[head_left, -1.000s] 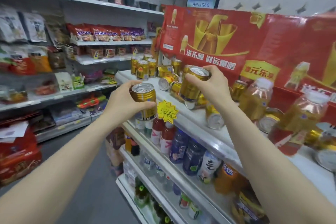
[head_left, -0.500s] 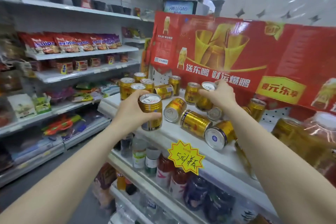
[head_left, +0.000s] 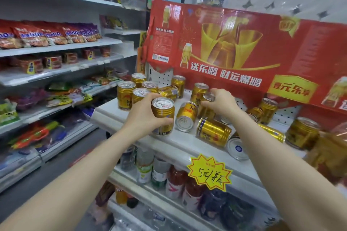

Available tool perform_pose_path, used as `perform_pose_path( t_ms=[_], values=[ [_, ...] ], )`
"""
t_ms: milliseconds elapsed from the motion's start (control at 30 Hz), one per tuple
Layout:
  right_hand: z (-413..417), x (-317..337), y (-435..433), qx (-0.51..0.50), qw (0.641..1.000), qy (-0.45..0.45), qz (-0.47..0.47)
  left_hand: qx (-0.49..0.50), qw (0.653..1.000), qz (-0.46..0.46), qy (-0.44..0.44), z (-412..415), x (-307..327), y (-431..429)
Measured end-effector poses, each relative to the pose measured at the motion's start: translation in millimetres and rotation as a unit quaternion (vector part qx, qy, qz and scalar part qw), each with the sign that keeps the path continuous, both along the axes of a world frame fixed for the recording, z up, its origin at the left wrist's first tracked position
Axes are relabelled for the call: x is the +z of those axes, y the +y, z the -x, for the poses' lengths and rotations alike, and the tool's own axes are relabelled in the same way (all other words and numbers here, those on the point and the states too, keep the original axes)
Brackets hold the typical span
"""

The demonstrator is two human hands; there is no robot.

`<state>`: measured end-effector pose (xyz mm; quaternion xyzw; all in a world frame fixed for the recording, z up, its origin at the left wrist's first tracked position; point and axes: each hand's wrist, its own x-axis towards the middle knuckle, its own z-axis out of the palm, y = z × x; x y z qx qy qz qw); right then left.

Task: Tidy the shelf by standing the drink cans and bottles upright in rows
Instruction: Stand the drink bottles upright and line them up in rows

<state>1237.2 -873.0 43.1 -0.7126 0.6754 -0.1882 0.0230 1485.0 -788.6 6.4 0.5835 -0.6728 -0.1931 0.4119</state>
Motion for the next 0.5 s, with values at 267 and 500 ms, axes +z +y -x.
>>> perform_pose_path(
  t_ms=[267, 500],
  values=[
    [-29.9, -3.2, 16.4, 0.156, 0.985, 0.063, -0.043, -0.011, 0.999, -0.003, -0.035, 5.8, -1.7, -9.8],
    [-21.7, -13.5, 6.1, 0.130, 0.989, 0.072, 0.007, -0.023, 0.998, -0.007, -0.055, 11.8, -6.4, -17.2]
  ],
)
